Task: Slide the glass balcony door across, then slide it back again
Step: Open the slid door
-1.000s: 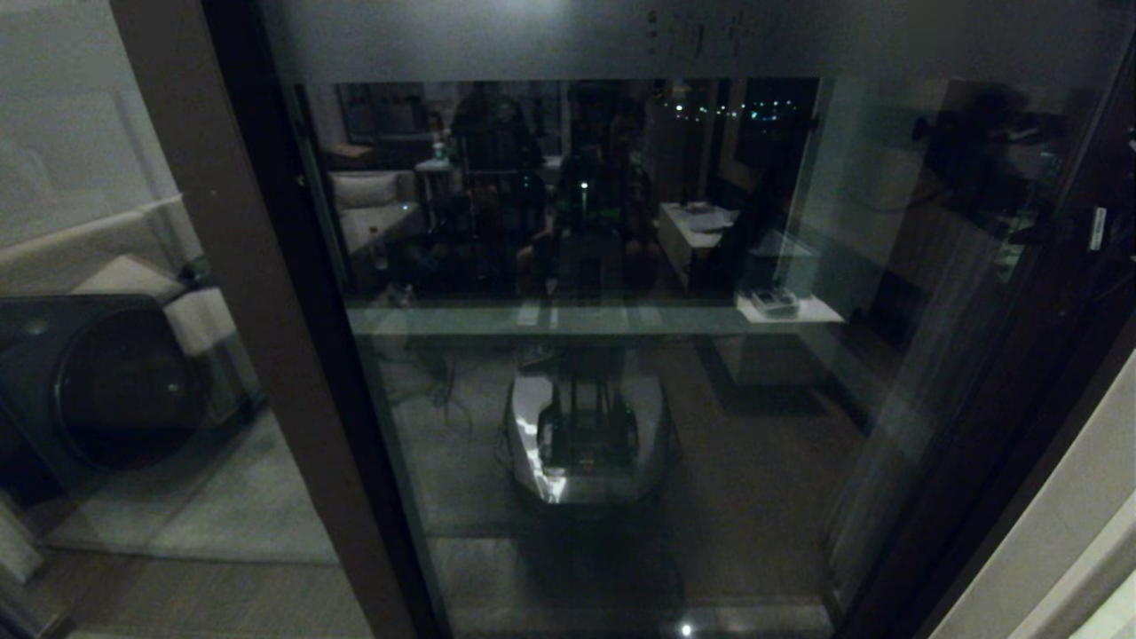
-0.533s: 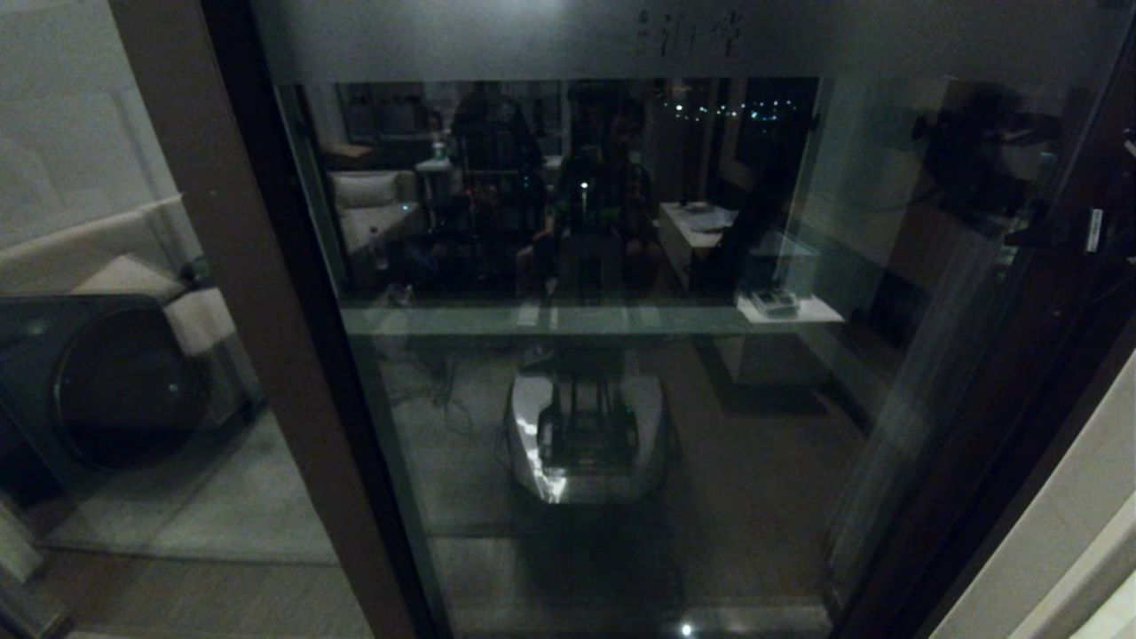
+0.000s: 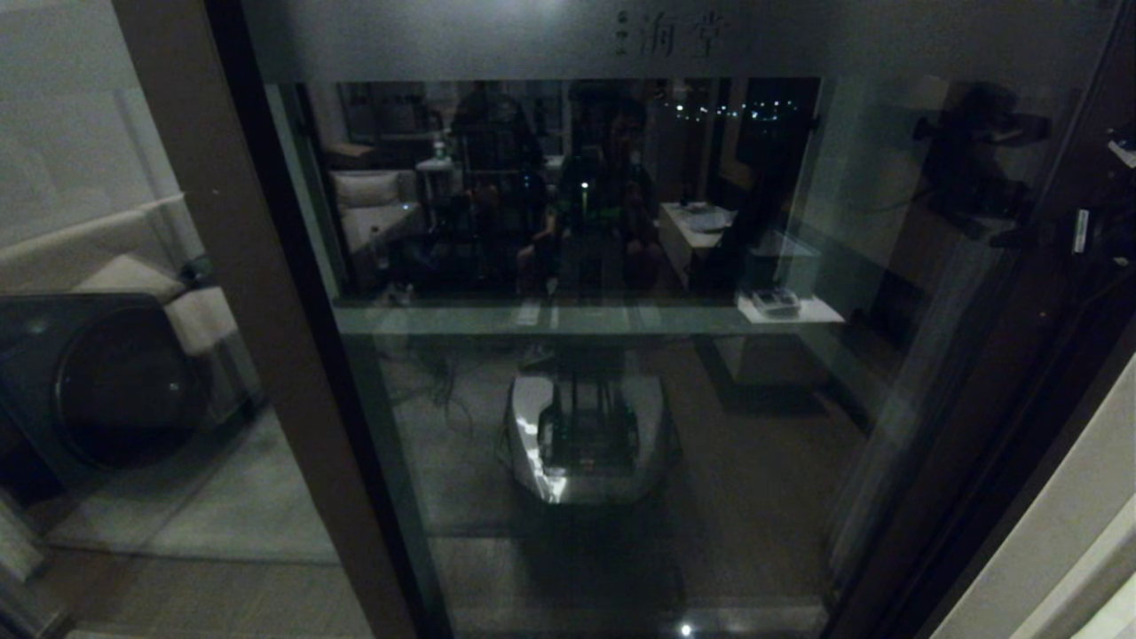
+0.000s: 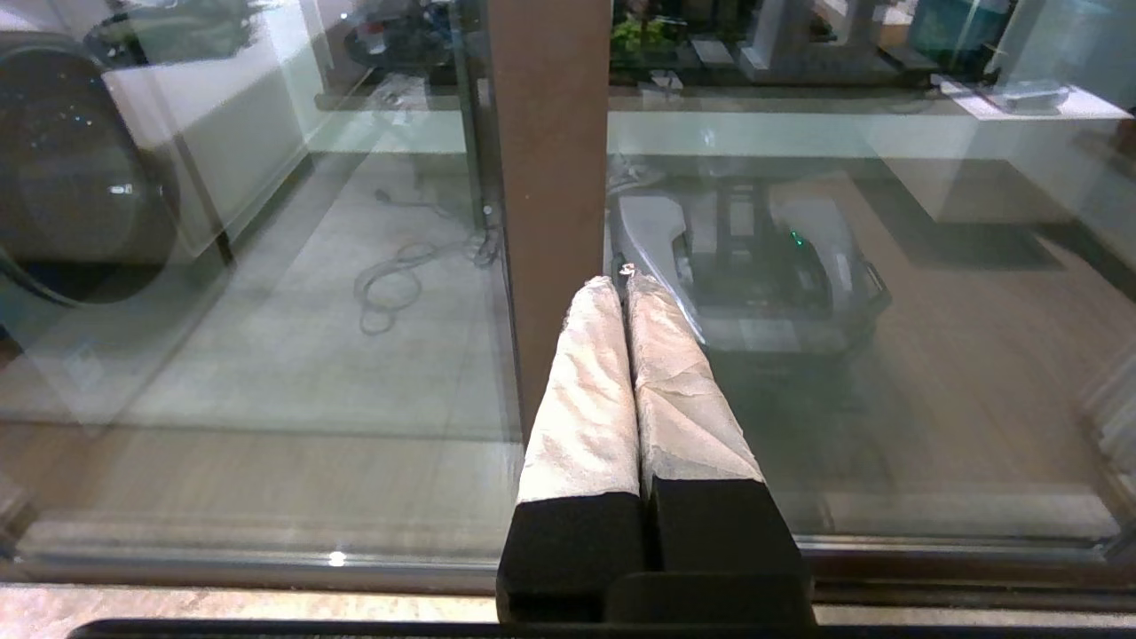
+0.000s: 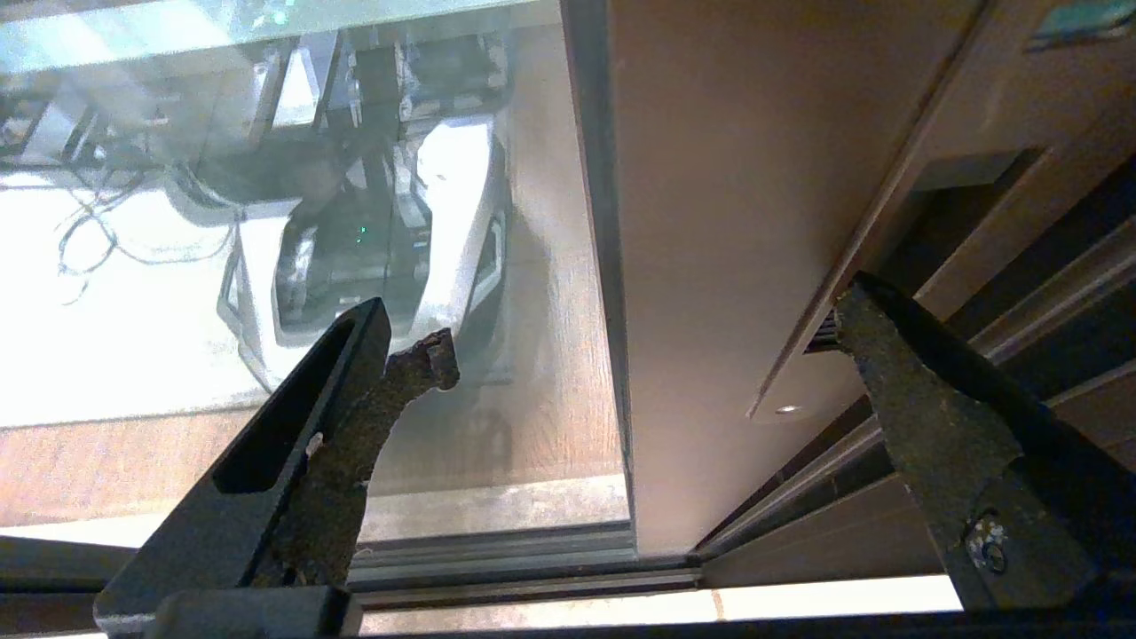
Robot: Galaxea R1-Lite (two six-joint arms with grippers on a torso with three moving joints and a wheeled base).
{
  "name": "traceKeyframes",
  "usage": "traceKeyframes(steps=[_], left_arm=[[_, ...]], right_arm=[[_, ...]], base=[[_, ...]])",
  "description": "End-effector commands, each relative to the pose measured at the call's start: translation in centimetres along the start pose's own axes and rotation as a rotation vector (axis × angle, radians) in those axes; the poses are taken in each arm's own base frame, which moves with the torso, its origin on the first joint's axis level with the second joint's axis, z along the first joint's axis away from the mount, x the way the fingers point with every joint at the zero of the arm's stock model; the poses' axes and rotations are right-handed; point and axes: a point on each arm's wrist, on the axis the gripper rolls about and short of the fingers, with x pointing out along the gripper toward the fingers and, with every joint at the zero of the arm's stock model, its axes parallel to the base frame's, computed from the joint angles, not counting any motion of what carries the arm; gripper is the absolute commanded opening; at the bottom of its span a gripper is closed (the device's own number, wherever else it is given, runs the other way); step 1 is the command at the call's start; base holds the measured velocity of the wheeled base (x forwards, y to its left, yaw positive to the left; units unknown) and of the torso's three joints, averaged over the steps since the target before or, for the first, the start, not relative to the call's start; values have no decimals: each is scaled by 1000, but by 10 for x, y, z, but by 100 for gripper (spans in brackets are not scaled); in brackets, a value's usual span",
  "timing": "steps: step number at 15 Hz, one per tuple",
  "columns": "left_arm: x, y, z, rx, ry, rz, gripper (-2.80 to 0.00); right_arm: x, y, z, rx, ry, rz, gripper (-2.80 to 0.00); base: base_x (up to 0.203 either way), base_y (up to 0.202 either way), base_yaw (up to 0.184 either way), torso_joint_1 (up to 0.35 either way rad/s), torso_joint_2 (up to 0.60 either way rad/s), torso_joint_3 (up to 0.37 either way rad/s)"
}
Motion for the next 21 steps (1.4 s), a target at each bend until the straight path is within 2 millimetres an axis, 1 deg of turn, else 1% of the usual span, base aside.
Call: traceKeyframes(steps=[1, 3, 10, 12, 15, 16, 19, 21], left_arm=[[0, 0, 0, 0, 0, 0, -280], [0, 0, 0, 0, 0, -1, -280], [0, 0, 0, 0, 0, -1, -280], [0, 0, 0, 0, 0, -1, -280], [0, 0, 0, 0, 0, 0, -280], [0, 0, 0, 0, 0, -1, -280], [0, 0, 0, 0, 0, -1, -280], [0, 0, 0, 0, 0, -1, -280]], right_arm=[[-3, 9, -2, -5, 13, 18, 0], [-4, 14, -2, -9, 14, 27, 0], [-5, 18, -3, -13, 18, 35, 0], [-16, 19, 1, -22, 4, 17, 0], [-50, 19, 8, -49, -35, -30, 0], [-63, 18, 8, -64, -46, -48, -280], [-96, 16, 10, -94, -74, -98, -280], [-109, 13, 10, -94, -79, -139, -280]], base=[[0, 0, 0, 0, 0, 0], [0, 0, 0, 0, 0, 0], [0, 0, 0, 0, 0, 0], [0, 0, 0, 0, 0, 0], [0, 0, 0, 0, 0, 0], [0, 0, 0, 0, 0, 0], [0, 0, 0, 0, 0, 0], [0, 0, 0, 0, 0, 0]])
